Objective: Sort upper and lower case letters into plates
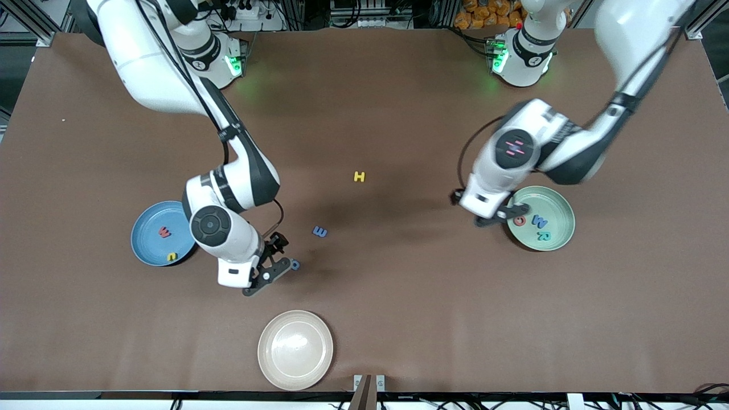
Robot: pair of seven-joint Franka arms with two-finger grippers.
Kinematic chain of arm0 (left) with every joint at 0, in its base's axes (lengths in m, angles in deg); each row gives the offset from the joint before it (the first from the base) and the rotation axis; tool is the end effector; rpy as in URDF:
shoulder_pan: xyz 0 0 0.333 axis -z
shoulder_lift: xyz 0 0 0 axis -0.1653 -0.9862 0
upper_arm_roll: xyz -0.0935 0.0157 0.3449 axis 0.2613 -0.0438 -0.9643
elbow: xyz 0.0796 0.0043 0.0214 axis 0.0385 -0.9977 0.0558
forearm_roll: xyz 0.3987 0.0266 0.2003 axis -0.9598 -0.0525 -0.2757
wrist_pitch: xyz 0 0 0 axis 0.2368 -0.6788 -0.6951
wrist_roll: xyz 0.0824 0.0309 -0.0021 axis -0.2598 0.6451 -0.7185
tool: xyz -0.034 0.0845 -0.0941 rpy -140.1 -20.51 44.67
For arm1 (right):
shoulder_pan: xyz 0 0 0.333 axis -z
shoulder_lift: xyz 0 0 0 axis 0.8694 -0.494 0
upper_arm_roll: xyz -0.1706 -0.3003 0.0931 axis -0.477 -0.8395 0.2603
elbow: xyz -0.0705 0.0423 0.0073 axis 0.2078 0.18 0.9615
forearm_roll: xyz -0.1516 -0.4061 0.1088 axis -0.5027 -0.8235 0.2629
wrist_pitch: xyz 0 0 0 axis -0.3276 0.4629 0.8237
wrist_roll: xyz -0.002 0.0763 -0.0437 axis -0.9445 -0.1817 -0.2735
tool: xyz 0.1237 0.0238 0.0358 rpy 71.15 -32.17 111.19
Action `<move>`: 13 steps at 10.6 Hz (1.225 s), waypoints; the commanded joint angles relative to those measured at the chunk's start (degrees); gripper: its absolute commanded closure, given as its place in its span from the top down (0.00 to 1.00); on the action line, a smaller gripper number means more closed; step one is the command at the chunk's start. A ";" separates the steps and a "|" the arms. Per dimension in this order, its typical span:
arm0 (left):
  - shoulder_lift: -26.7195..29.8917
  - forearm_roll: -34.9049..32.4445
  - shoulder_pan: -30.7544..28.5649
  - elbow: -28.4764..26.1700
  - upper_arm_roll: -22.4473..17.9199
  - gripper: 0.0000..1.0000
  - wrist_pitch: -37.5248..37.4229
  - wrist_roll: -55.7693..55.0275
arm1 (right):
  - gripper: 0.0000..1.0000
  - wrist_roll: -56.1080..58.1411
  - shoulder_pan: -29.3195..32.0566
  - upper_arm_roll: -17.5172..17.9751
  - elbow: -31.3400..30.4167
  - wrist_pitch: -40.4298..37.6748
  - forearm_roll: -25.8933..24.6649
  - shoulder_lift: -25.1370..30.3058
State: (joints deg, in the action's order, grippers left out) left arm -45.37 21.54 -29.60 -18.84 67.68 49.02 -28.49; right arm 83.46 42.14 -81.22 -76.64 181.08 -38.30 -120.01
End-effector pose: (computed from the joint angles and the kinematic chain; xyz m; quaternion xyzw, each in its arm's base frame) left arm 0.5779 -0.3198 0.3037 -0.9912 -0.1134 0.0462 0.0500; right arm 0.7605 0.2907 0.2252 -0.9377 -0.3474 -0.0105 0.0066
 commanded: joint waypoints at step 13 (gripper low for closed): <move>-16.75 0.50 43.18 17.40 -22.22 1.00 13.46 -3.30 | 0.84 6.82 -2.14 -0.09 -0.01 12.49 4.50 -8.60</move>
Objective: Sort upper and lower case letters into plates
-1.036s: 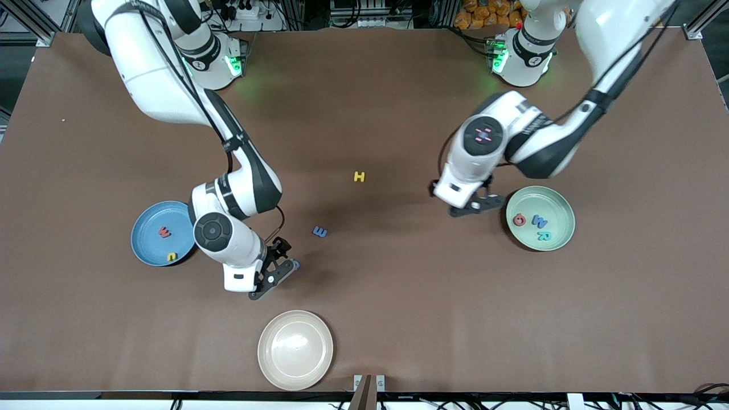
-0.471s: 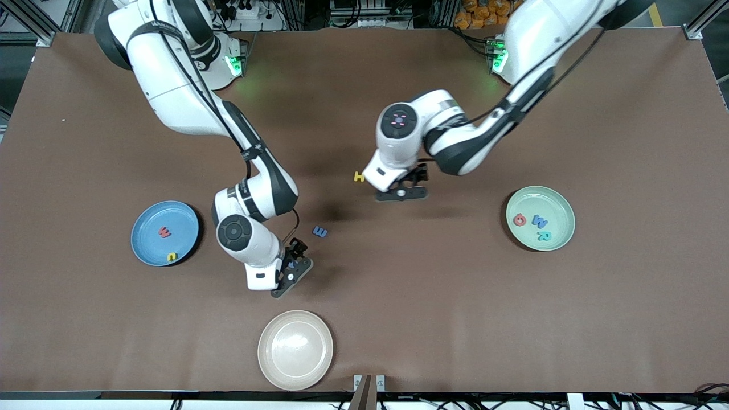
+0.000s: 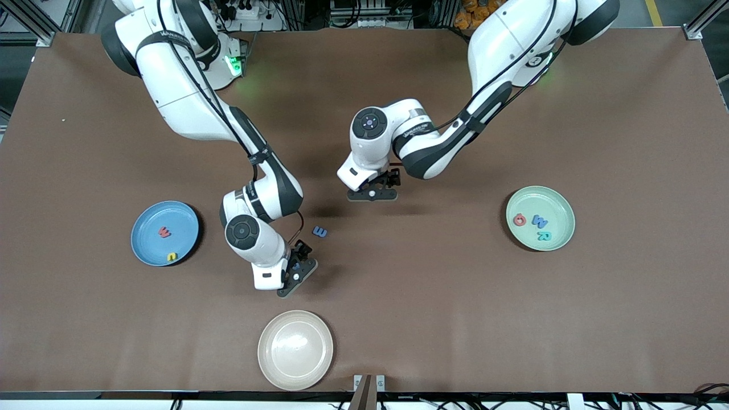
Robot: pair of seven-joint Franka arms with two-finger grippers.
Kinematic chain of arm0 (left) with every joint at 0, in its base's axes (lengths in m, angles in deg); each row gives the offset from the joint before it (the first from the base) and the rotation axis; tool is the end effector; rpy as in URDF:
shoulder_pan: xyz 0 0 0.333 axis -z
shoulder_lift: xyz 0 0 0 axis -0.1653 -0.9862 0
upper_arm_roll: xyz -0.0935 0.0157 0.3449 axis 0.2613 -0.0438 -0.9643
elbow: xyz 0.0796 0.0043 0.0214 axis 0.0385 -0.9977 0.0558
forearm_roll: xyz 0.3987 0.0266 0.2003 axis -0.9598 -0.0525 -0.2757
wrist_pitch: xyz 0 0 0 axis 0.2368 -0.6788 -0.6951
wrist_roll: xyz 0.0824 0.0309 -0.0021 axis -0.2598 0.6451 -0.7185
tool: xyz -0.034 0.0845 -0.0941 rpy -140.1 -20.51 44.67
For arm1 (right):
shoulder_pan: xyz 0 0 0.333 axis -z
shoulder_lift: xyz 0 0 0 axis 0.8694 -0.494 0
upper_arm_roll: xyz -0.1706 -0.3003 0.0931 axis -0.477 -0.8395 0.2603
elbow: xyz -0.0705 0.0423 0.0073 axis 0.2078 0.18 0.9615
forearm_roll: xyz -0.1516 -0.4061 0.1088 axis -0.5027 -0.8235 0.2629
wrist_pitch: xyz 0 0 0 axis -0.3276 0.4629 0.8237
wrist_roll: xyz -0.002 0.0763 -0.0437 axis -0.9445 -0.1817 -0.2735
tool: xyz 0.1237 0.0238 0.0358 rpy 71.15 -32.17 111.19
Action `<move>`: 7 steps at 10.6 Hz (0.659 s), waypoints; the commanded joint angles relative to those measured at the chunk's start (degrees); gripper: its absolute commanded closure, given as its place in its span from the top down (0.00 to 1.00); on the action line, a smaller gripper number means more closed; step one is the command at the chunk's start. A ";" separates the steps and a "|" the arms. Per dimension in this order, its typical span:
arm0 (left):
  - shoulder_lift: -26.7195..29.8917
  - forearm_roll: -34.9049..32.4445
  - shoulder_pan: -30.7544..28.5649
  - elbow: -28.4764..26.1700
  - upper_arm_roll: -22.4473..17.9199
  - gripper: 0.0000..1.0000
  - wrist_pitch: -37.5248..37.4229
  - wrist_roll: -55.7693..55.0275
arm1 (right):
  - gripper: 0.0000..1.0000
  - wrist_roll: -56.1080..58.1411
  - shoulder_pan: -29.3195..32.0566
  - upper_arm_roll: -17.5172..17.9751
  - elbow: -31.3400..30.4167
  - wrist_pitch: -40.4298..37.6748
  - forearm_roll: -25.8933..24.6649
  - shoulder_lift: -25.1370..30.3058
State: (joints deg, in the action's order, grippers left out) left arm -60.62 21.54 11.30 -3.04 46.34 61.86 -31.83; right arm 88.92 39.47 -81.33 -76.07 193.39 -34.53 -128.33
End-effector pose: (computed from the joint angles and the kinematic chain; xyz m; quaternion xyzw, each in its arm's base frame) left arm 0.4962 -0.5717 0.1922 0.9999 -0.0061 -0.0151 0.0039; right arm 0.7527 0.3301 0.1319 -0.9192 -0.3891 -0.0503 0.0336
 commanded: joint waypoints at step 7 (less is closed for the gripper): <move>-4.22 0.50 6.87 1.43 -3.08 1.00 4.58 0.04 | 0.65 1.19 1.06 -0.07 -2.52 -2.02 0.81 1.30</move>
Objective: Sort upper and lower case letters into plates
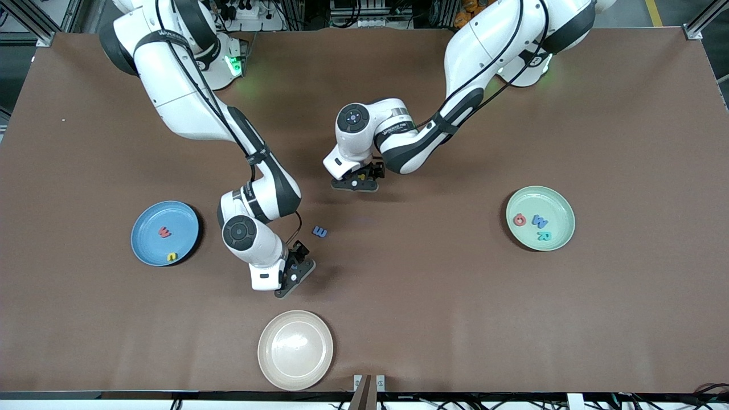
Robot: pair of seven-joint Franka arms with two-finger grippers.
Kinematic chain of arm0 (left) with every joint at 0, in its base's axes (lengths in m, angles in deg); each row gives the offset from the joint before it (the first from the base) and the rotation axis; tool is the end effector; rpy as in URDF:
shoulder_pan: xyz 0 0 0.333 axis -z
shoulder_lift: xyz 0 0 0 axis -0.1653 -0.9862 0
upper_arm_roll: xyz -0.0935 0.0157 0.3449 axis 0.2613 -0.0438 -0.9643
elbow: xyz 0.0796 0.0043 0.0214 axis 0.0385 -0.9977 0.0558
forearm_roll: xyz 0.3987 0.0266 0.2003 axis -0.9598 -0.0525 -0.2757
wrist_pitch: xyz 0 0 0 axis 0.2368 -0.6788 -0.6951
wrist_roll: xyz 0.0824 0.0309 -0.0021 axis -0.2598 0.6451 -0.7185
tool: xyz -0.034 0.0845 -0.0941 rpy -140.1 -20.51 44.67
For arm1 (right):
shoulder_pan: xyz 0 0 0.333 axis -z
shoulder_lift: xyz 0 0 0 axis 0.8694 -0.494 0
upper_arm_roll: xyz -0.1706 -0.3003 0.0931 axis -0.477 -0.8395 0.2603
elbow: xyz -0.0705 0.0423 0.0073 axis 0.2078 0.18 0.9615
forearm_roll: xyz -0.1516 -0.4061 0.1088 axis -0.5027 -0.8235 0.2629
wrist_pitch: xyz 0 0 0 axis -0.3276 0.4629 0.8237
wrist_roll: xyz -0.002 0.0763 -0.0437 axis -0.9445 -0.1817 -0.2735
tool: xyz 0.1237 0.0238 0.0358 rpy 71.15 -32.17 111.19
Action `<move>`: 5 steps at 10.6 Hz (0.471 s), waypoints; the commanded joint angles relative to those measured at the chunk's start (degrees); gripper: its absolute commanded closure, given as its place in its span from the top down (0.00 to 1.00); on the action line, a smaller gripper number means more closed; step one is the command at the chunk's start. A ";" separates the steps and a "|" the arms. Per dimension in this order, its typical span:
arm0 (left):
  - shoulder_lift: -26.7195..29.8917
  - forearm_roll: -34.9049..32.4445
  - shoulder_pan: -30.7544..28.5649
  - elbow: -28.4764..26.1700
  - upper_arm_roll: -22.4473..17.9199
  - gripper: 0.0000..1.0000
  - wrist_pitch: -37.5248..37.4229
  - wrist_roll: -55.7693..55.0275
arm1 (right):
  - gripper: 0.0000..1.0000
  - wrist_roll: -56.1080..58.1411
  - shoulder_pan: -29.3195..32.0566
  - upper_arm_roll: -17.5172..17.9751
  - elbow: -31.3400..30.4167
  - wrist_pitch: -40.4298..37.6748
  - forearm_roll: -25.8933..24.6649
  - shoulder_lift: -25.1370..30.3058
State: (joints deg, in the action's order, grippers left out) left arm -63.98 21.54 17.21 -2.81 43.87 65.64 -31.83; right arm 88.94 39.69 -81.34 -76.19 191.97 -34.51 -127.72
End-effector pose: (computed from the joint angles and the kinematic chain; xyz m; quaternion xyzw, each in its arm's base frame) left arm 0.4513 -0.6066 0.1493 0.9989 -0.0409 -0.0214 0.0088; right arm 0.7524 0.3266 0.1371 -0.9200 -0.3881 -0.0422 0.0336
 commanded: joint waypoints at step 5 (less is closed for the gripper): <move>-1.04 0.76 0.96 0.24 -0.61 0.84 0.80 -2.94 | 0.00 0.55 1.54 0.12 -4.51 -0.61 1.58 2.10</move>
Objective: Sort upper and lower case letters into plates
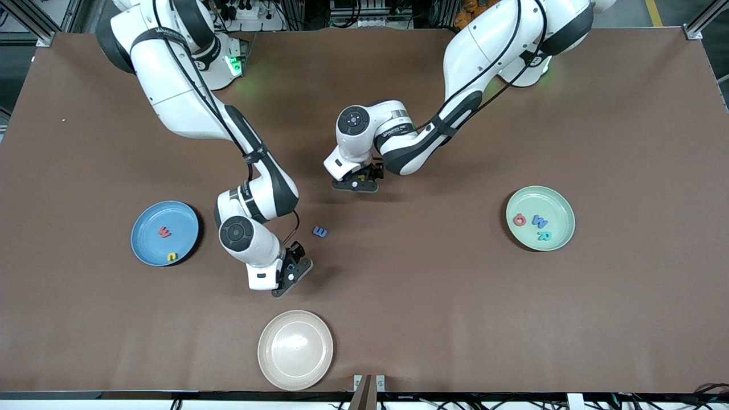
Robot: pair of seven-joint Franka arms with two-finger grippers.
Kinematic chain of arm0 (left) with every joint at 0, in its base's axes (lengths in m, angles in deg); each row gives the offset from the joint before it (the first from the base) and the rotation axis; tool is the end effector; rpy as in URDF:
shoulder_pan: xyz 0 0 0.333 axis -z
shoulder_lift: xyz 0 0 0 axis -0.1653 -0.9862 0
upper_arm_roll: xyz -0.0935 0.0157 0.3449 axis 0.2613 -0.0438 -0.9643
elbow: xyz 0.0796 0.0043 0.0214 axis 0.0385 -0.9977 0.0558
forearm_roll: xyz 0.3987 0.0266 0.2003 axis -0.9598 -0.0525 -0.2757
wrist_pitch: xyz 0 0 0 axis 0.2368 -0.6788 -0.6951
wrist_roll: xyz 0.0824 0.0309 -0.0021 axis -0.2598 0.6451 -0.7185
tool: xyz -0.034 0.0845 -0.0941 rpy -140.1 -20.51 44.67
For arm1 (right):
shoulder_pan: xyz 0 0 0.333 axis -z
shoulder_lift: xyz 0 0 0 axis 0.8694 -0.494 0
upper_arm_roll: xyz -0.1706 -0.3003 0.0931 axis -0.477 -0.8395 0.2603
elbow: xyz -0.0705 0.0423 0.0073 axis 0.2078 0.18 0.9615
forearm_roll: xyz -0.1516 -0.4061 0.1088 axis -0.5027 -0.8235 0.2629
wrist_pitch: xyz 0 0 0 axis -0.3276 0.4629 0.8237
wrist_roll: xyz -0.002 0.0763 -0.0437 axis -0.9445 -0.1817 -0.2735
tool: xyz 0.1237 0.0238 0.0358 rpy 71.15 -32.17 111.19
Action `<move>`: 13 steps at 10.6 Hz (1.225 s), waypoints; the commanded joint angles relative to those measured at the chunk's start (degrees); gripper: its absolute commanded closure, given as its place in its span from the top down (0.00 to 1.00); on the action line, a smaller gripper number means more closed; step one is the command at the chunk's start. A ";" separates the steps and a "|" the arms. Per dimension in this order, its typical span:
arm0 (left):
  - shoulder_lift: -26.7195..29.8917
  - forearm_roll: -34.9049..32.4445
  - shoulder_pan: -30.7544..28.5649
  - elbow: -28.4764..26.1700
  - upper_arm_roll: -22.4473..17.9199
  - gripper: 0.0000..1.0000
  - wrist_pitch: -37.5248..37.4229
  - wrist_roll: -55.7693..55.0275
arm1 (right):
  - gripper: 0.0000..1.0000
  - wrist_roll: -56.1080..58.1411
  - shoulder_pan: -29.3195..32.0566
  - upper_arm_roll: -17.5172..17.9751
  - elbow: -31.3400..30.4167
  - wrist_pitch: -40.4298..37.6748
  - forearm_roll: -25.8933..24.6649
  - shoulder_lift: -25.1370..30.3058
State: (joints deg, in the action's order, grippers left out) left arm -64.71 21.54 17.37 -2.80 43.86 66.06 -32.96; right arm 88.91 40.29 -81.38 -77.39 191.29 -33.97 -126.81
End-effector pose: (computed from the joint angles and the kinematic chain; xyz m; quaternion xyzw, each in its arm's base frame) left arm 0.4480 -0.6077 0.1414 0.9991 -0.0321 -0.0258 0.0093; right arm 0.7504 0.3169 0.1388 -0.9234 -0.3805 -0.0339 0.0365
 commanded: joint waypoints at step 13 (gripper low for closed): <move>12.24 1.20 -18.14 -2.92 5.19 0.00 -14.89 -6.74 | 0.00 14.11 27.04 -0.10 -23.73 -15.96 0.16 26.73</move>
State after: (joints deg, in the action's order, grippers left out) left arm -56.58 21.55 5.09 -1.32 46.83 53.56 -39.96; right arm 102.54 66.60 -82.17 -90.18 170.17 -33.12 -106.51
